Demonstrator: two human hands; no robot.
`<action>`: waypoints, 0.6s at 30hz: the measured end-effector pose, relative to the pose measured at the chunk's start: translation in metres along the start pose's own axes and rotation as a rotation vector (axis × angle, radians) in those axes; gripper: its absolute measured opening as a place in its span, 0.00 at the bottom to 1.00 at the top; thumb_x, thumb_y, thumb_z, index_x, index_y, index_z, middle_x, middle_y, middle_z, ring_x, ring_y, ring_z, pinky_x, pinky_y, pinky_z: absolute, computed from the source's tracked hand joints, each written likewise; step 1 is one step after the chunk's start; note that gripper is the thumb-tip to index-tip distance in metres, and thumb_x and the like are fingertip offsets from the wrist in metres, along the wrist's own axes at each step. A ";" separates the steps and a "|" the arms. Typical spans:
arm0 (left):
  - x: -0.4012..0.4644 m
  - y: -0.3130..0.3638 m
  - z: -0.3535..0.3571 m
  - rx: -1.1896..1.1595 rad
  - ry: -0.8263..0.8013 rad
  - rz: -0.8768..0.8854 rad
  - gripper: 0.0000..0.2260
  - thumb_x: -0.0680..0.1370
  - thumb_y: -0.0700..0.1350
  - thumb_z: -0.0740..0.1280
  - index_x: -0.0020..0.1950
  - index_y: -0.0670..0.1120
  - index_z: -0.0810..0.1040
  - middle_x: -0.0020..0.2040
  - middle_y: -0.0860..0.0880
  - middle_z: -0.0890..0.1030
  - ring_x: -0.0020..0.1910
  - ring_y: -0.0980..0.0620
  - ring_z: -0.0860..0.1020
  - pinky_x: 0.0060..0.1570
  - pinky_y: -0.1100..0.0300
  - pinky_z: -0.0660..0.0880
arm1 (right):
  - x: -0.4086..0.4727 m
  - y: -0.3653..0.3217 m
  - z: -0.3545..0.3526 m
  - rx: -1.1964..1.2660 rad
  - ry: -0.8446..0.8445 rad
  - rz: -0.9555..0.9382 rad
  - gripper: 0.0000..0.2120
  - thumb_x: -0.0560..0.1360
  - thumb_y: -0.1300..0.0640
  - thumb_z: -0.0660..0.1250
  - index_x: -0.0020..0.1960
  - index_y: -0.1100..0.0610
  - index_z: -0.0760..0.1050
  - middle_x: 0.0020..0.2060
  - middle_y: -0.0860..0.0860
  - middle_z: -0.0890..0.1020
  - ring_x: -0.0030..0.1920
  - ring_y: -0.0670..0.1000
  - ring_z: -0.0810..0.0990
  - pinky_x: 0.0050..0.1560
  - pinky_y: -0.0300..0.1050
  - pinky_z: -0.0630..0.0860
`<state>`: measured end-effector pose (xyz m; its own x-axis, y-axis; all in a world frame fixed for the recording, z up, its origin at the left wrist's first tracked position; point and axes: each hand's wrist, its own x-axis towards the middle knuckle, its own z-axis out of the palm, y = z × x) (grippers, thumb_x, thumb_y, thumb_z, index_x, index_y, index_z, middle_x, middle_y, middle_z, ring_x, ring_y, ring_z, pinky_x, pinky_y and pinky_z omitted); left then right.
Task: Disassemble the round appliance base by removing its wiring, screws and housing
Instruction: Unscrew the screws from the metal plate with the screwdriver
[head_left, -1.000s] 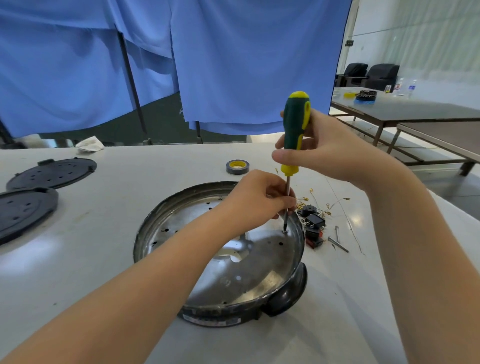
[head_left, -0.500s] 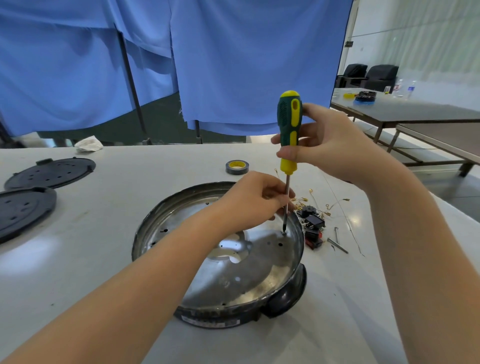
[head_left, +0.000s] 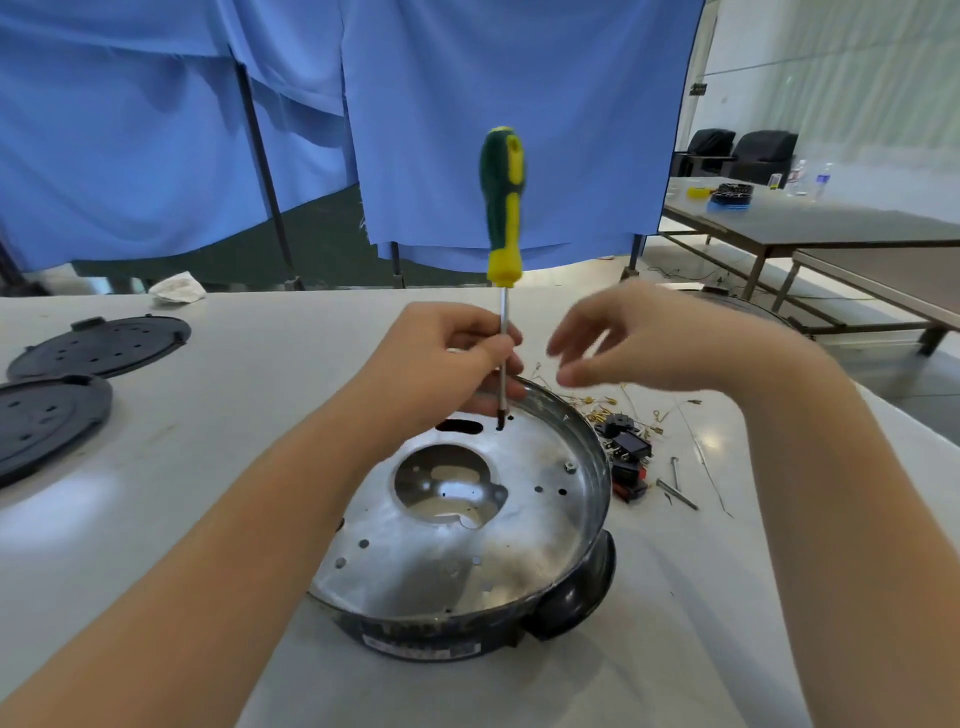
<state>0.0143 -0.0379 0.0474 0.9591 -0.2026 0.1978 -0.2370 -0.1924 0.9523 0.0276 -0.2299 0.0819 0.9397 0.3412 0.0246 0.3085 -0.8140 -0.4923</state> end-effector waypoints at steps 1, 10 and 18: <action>-0.003 -0.002 -0.005 -0.001 0.004 -0.024 0.06 0.80 0.36 0.63 0.49 0.41 0.80 0.40 0.43 0.83 0.36 0.50 0.85 0.32 0.62 0.80 | 0.002 0.000 0.004 -0.054 -0.060 0.035 0.07 0.70 0.51 0.75 0.47 0.46 0.80 0.44 0.43 0.83 0.43 0.43 0.82 0.47 0.43 0.79; -0.029 -0.030 -0.032 0.009 0.011 -0.180 0.06 0.79 0.37 0.64 0.48 0.42 0.80 0.40 0.43 0.85 0.39 0.49 0.85 0.33 0.61 0.80 | 0.009 -0.013 0.041 -0.331 -0.250 0.205 0.09 0.69 0.60 0.75 0.48 0.53 0.83 0.45 0.48 0.83 0.44 0.49 0.80 0.39 0.40 0.75; -0.039 -0.044 -0.035 -0.020 0.025 -0.204 0.05 0.79 0.38 0.65 0.48 0.44 0.81 0.40 0.46 0.85 0.38 0.50 0.85 0.31 0.63 0.79 | 0.011 -0.015 0.045 -0.372 -0.262 0.201 0.07 0.68 0.60 0.75 0.45 0.53 0.82 0.42 0.48 0.83 0.40 0.48 0.78 0.33 0.38 0.71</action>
<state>-0.0075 0.0122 0.0060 0.9905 -0.1377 0.0061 -0.0349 -0.2077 0.9776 0.0265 -0.1930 0.0500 0.9320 0.2277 -0.2819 0.2014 -0.9722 -0.1193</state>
